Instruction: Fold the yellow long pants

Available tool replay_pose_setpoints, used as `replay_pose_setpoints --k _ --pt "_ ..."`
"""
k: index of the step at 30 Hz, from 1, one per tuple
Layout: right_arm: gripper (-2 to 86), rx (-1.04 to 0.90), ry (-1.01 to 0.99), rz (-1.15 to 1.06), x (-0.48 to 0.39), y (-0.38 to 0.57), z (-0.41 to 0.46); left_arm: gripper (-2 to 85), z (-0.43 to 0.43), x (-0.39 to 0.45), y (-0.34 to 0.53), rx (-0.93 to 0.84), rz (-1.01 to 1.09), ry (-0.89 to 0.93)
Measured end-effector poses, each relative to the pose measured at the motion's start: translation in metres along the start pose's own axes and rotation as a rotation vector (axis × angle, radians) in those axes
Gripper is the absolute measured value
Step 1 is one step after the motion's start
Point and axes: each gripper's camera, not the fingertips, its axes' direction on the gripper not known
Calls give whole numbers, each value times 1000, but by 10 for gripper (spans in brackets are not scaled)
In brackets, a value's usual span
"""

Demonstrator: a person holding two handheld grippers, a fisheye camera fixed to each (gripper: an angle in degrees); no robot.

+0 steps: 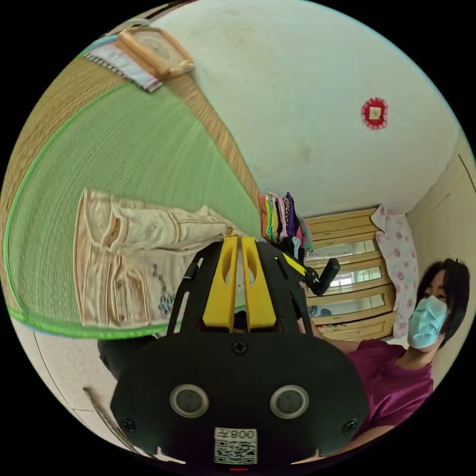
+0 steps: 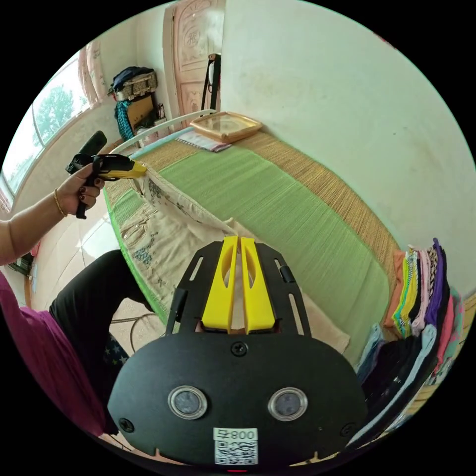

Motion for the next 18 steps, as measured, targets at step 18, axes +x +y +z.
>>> replay_pose_setpoints --k 18 --pt "50 -276 14 129 43 -13 47 42 163 -54 -12 -389 114 -533"
